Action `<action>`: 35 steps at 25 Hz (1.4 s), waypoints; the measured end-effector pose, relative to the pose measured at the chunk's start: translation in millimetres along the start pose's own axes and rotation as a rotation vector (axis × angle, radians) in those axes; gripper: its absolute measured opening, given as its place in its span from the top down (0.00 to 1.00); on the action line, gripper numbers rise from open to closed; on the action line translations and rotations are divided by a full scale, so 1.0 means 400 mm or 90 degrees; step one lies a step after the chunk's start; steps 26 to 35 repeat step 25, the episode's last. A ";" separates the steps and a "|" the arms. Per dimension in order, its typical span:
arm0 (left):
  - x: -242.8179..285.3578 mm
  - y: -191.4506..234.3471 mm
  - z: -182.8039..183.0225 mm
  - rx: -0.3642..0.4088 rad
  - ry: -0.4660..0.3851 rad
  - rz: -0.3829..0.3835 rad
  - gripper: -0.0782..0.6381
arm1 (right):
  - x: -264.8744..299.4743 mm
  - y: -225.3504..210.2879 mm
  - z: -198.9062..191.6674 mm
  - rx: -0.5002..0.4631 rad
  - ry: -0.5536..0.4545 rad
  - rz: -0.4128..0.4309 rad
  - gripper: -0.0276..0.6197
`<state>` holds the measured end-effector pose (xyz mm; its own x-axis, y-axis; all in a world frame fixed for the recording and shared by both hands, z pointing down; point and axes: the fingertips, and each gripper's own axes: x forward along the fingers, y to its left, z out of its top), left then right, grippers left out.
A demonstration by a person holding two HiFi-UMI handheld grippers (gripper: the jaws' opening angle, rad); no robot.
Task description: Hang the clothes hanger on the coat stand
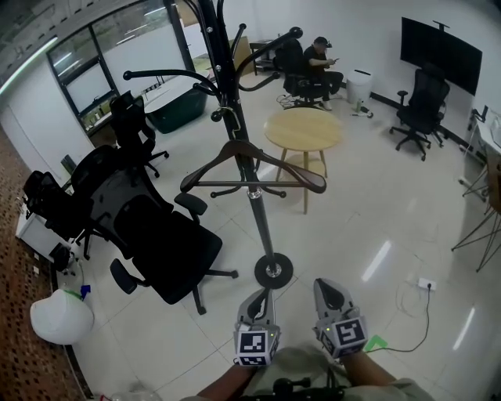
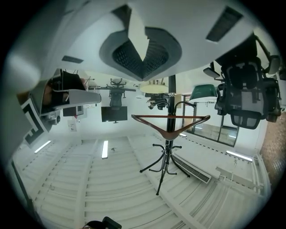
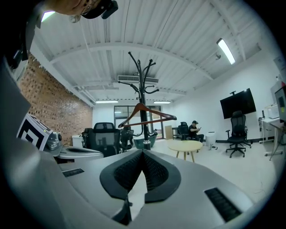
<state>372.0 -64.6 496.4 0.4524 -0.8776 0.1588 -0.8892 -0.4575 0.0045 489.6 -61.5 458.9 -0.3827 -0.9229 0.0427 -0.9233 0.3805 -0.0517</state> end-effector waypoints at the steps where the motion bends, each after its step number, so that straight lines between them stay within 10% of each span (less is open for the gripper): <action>1: -0.004 0.001 0.000 0.002 0.001 -0.001 0.88 | -0.005 0.003 -0.002 -0.003 0.000 -0.002 0.96; 35: -0.056 -0.060 0.004 0.015 0.005 0.001 0.88 | -0.090 -0.004 -0.014 0.007 0.019 -0.006 0.96</action>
